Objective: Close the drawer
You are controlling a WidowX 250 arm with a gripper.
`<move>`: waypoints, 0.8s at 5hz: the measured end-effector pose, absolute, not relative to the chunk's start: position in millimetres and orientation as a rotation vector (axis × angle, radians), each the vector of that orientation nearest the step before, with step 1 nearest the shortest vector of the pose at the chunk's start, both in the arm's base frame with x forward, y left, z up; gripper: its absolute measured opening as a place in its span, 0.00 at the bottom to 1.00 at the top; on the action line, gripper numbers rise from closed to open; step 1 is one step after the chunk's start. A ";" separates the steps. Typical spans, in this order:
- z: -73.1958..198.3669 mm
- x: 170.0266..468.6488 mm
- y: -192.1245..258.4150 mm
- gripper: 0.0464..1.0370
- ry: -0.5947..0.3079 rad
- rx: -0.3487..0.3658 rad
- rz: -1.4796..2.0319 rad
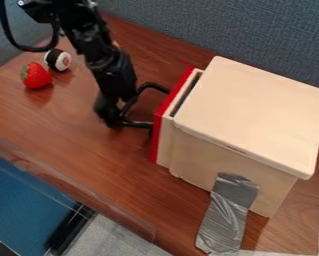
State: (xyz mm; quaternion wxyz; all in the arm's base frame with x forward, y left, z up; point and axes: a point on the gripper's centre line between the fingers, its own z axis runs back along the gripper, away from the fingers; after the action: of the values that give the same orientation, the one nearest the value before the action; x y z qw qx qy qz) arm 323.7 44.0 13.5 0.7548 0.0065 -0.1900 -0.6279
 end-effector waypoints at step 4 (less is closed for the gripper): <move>16.8 335.3 8.0 0.96 -0.437 0.006 -1.393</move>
State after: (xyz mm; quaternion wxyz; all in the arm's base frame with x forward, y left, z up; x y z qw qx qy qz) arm 335.3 8.0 16.8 0.7453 0.0028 -0.1996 -0.6361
